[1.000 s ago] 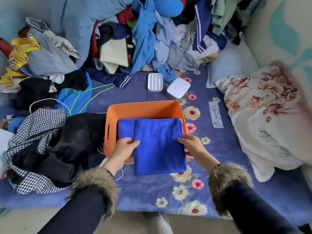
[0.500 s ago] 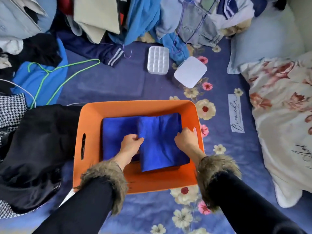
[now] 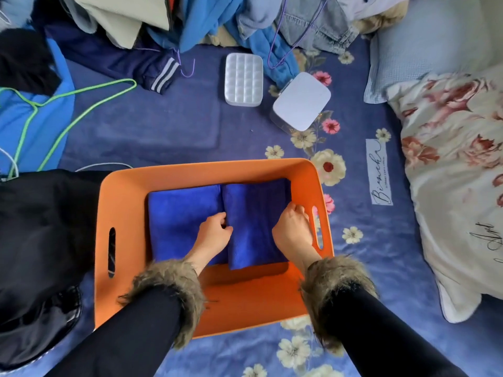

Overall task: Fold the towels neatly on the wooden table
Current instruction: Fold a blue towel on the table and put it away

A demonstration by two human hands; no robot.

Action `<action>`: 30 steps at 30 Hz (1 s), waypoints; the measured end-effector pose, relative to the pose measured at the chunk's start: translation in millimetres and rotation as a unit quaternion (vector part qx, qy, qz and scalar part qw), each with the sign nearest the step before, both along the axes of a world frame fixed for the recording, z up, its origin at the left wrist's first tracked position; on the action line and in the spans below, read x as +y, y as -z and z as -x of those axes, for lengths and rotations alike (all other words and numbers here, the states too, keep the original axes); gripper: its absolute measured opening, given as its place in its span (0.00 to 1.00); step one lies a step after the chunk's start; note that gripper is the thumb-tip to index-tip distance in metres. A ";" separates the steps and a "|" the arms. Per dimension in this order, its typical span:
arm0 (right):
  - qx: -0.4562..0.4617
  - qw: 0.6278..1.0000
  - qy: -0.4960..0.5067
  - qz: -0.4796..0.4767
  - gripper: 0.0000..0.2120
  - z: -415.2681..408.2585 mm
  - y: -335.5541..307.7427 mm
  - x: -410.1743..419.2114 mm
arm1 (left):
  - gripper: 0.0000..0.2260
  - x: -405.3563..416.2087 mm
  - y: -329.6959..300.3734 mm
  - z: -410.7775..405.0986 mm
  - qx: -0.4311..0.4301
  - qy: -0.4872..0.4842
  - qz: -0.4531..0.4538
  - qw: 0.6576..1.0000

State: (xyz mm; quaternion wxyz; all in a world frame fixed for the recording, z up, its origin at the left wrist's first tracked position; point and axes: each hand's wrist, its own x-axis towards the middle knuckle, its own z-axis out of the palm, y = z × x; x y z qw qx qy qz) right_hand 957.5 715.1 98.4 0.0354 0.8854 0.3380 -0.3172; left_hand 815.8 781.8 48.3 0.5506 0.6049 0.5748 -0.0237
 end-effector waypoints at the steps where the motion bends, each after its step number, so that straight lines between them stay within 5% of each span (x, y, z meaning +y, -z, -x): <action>1: -0.016 0.999 -0.029 -0.001 0.27 2.6 2.0 -4.0 | 0.14 -1.8 2.4 0.3 0.027 0.053 -0.042 0.997; 4: -0.067 0.987 -0.146 0.010 0.33 9.3 12.4 -15.6 | 0.35 -10.2 1.2 2.0 0.093 0.194 -0.201 0.956; 6: -0.092 0.966 -0.235 0.055 0.30 9.4 21.4 -19.6 | 0.46 -14.5 1.7 1.8 0.113 0.316 -0.293 0.895; 10: -0.158 0.910 -0.351 0.155 0.30 -4.3 36.9 -16.8 | 0.58 -13.3 15.1 -1.1 0.165 0.449 -0.335 0.812; 20: -0.181 0.876 -0.411 0.175 0.43 -22.8 65.5 -2.2 | 0.60 12.9 39.1 -3.0 0.199 0.488 -0.312 0.791; 30: -0.153 0.903 -0.368 0.161 0.31 -21.9 98.2 0.6 | 0.61 8.5 59.2 -14.2 0.215 0.479 -0.301 0.796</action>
